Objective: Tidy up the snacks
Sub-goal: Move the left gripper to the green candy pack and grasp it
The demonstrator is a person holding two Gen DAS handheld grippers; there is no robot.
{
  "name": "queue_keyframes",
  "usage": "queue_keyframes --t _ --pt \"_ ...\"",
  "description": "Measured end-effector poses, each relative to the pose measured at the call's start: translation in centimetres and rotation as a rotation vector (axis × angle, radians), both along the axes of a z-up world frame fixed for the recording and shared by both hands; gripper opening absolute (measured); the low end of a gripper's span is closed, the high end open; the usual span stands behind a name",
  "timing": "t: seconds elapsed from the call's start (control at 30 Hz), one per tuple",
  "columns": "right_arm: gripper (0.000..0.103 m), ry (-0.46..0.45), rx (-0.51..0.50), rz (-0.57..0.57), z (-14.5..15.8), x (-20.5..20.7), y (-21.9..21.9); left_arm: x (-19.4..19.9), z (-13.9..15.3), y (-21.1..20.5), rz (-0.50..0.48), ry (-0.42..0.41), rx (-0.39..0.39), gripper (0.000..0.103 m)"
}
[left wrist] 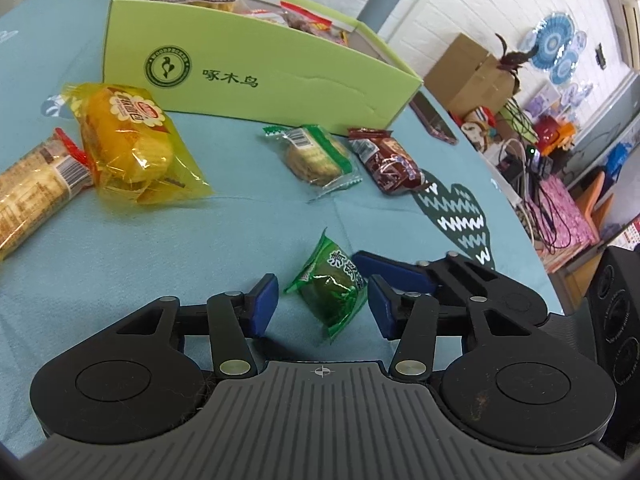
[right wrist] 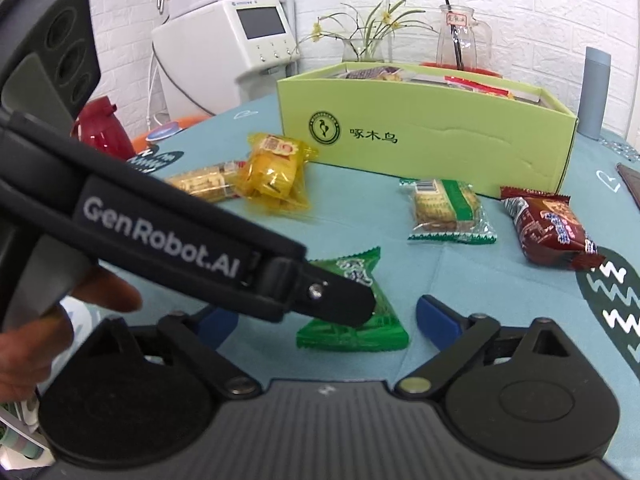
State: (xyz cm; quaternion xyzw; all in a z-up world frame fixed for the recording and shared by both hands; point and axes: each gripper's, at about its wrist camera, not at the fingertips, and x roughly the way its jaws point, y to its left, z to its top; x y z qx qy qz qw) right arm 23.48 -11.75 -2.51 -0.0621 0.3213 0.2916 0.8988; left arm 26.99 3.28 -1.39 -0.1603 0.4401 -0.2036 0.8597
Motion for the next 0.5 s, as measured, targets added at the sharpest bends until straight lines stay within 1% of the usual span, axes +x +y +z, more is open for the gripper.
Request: queue_keyframes --t 0.1,0.13,0.17,0.23,0.33,0.43,0.47,0.5 --pt "0.063 0.009 0.006 0.001 0.2 0.1 0.2 -0.1 0.2 0.2 0.001 -0.014 0.013 0.031" --pt "0.06 0.011 0.008 -0.002 0.3 0.1 0.3 -0.2 0.2 0.3 -0.001 -0.016 0.014 0.031" --pt "0.06 0.014 0.009 -0.002 0.3 0.1 0.4 -0.3 0.2 0.4 0.001 -0.019 0.019 0.031" --pt "0.064 0.011 0.013 -0.004 0.5 0.0 0.8 -0.5 0.3 0.8 0.007 -0.024 0.026 0.031" --pt "0.069 -0.017 0.003 -0.018 1.0 -0.3 0.8 -0.6 0.3 1.5 0.007 -0.019 -0.002 0.03" --pt "0.069 -0.011 -0.013 -0.026 0.9 -0.3 0.8 -0.5 -0.2 1.2 0.006 -0.008 -0.01 0.03" --pt "0.069 -0.011 -0.024 -0.027 0.6 -0.4 0.8 -0.6 -0.3 1.1 0.004 -0.017 -0.011 0.03" --pt "0.068 -0.004 -0.03 -0.022 0.4 -0.5 0.8 -0.7 -0.3 0.9 0.004 -0.023 -0.009 0.026"
